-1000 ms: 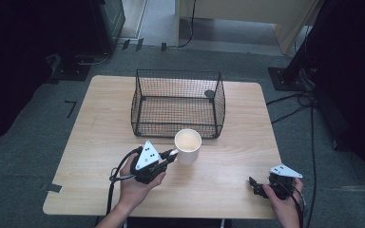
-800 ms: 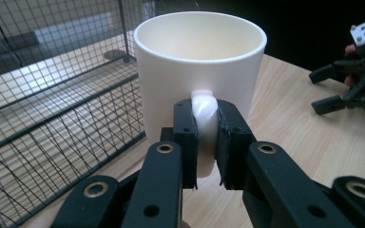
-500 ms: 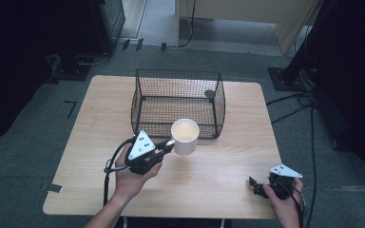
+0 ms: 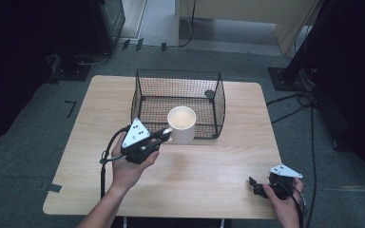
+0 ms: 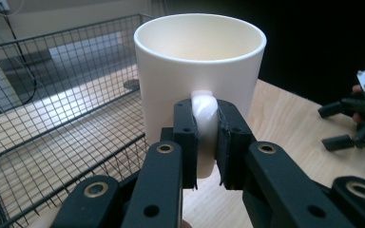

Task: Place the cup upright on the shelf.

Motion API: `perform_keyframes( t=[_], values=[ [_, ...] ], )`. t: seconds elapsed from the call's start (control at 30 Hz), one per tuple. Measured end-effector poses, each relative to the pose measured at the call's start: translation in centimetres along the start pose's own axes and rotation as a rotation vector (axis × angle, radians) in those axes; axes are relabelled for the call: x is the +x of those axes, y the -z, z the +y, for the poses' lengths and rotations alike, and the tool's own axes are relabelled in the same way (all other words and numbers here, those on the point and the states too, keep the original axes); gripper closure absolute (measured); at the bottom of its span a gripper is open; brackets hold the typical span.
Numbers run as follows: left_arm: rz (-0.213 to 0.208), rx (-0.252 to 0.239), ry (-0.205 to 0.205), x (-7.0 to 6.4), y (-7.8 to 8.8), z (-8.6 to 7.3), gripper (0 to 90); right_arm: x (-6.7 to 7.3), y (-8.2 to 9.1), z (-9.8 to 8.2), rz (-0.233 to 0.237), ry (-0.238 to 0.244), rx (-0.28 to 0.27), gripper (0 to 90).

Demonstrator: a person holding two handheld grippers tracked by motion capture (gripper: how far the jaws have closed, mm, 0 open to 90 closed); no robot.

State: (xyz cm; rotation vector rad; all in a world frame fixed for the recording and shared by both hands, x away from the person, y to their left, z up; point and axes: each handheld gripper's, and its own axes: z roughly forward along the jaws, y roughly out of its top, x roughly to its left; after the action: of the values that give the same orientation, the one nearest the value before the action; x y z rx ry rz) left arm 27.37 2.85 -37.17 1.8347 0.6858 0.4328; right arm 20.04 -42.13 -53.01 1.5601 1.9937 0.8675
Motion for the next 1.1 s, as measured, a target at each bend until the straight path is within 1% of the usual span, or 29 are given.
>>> perform_keyframes(
  t=[0.2, 0.3, 0.4, 0.8, 0.93, 1.0, 1.1],
  values=[
    [0.020, -0.006, 0.003, 0.9, -0.7, 0.9, 81.7, 0.0, 0.0, 0.0, -0.003, -0.003, 0.000, 0.0],
    [0.027, -0.003, 0.019, 1.5, -1.3, 1.1, 81.7, 0.0, 0.0, 0.0, -0.003, -0.003, 0.000, 0.0],
    [0.038, 0.005, 0.023, 2.0, -2.0, 1.3, 81.7, 0.0, 0.0, 0.0, -0.003, -0.003, -0.001, 0.0],
    [0.107, 0.016, 0.036, 4.4, -4.8, 2.3, 81.7, 0.0, 0.0, 0.0, -0.003, -0.004, -0.001, 0.0],
    [0.131, 0.014, 0.063, 5.3, -5.7, 2.2, 81.7, 0.0, 0.0, 0.0, -0.003, -0.003, -0.001, 0.0],
    [0.144, 0.016, 0.067, 5.6, -6.2, 2.1, 81.7, 0.0, 0.0, 0.0, -0.003, -0.004, -0.001, 0.0],
    [0.163, 0.025, 0.054, 6.0, -6.9, 2.2, 81.7, 0.0, 0.0, 0.0, -0.002, -0.003, -0.001, 0.0]
  ],
)
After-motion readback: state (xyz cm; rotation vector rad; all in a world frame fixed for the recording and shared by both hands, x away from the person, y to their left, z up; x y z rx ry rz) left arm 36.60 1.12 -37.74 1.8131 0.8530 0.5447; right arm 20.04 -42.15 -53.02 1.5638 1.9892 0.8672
